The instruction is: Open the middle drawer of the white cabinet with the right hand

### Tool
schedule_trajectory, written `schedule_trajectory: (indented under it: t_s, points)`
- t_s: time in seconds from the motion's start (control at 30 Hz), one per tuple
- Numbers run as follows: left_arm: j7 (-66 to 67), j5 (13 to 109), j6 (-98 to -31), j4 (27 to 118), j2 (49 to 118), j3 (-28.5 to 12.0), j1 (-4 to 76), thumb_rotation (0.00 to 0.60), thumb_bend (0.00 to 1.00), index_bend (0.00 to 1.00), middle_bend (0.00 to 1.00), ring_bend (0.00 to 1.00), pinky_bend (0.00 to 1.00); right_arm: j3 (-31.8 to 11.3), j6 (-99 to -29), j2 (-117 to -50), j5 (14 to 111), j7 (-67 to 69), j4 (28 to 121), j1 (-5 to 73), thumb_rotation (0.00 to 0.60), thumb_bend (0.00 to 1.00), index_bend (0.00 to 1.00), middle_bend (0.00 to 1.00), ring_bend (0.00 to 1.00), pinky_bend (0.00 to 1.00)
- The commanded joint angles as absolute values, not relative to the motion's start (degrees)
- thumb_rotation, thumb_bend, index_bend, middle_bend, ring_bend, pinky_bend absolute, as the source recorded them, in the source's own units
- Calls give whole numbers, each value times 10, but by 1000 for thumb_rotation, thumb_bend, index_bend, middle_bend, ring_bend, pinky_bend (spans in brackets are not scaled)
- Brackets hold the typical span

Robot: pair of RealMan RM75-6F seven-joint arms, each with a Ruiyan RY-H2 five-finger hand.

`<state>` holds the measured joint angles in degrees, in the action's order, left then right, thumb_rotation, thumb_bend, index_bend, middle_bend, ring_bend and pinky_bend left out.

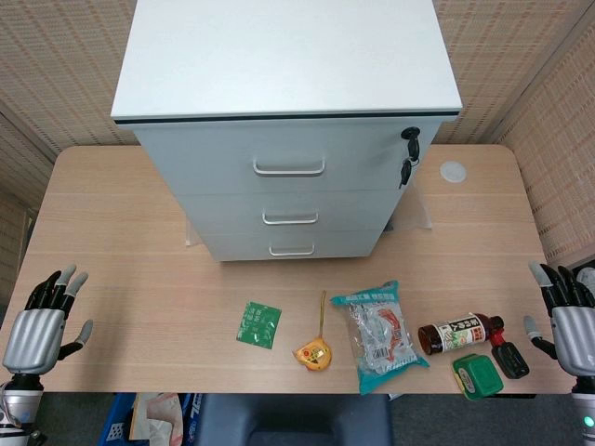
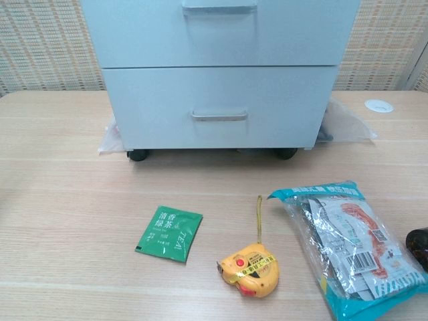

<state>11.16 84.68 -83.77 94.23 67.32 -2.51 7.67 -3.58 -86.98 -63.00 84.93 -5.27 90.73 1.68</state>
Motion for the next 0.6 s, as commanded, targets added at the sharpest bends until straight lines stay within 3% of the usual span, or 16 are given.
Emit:
schedule_trajectory:
  t_s: [0.03,0.4,0.5,0.6]
  points:
    - [112,847,-838,942,673,-25,76,600,359,99,0,29,122,-36,-871,-632,851,-51,905,17,600,341,0,101,40,156]
    - [109,847,-838,939,675,-25,76,600,359,100,0,31,122,-37,-876,-637,868,-48,901,23,600,340,0,129,41,155]
    - [109,848,-835,939,675,-24,77,600,360,101,0,31,122,-38,-871,-639,881,-51,903,32,600,341,0,199,73,155]
    - [108,850,-836,940,674,-25,78,600,359,102,0,32,122,-40,-861,-641,898,-65,912,49,600,341,0,299,169,180]
